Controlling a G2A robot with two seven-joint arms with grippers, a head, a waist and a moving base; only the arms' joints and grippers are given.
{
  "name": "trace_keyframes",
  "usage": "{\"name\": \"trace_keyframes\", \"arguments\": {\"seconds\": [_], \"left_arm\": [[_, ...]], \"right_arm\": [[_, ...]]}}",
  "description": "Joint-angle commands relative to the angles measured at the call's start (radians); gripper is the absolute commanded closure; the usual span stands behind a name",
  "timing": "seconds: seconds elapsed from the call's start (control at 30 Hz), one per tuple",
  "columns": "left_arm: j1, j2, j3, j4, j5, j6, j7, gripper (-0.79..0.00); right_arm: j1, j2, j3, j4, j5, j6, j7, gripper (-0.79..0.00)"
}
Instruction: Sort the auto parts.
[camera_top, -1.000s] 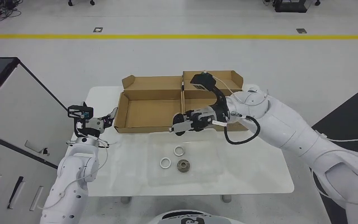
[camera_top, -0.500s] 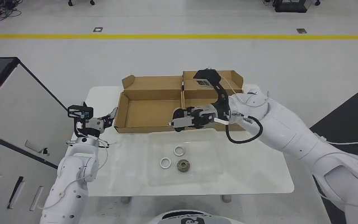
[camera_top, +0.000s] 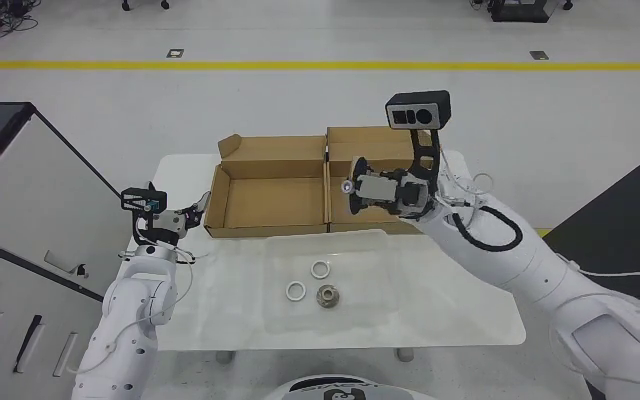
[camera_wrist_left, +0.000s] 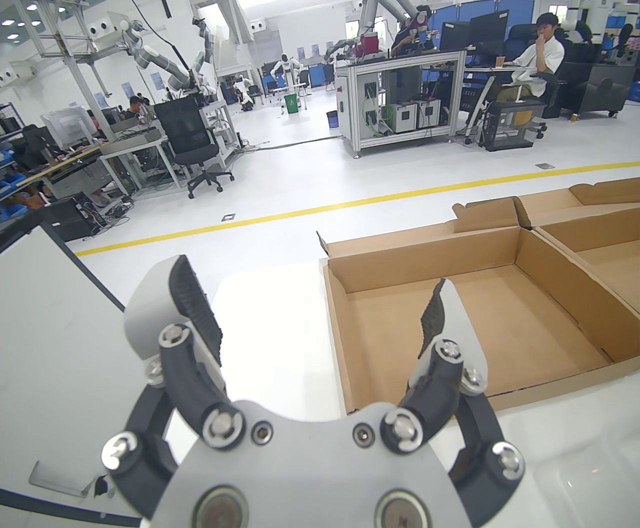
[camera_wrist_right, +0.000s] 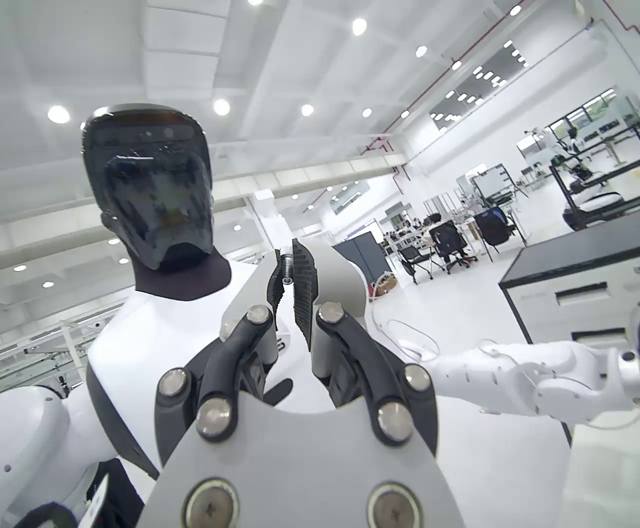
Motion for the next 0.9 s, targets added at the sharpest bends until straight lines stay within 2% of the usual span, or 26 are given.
{"name": "trace_keyframes", "arguments": {"seconds": [0.0,0.23,0.33,0.63,0.87], "left_arm": [[0.000,0.000,0.000,0.000,0.000,0.000,0.000,-0.785],[0.000,0.000,0.000,0.000,0.000,0.000,0.000,-0.785],[0.000,0.000,0.000,0.000,0.000,0.000,0.000,-0.785],[0.000,0.000,0.000,0.000,0.000,0.000,0.000,-0.785],[0.000,0.000,0.000,0.000,0.000,0.000,0.000,-0.785]], "right_arm": [[-0.013,-0.010,0.024,-0.018,0.038,0.012,0.012,0.000],[-0.074,-0.056,0.128,-0.047,0.103,0.086,0.086,0.000],[-0.087,-0.075,0.165,-0.043,0.075,0.136,0.136,0.000],[-0.097,-0.077,0.168,-0.056,0.082,0.142,0.115,0.000],[-0.130,-0.101,0.192,-0.109,0.197,0.156,0.156,0.000]]}}
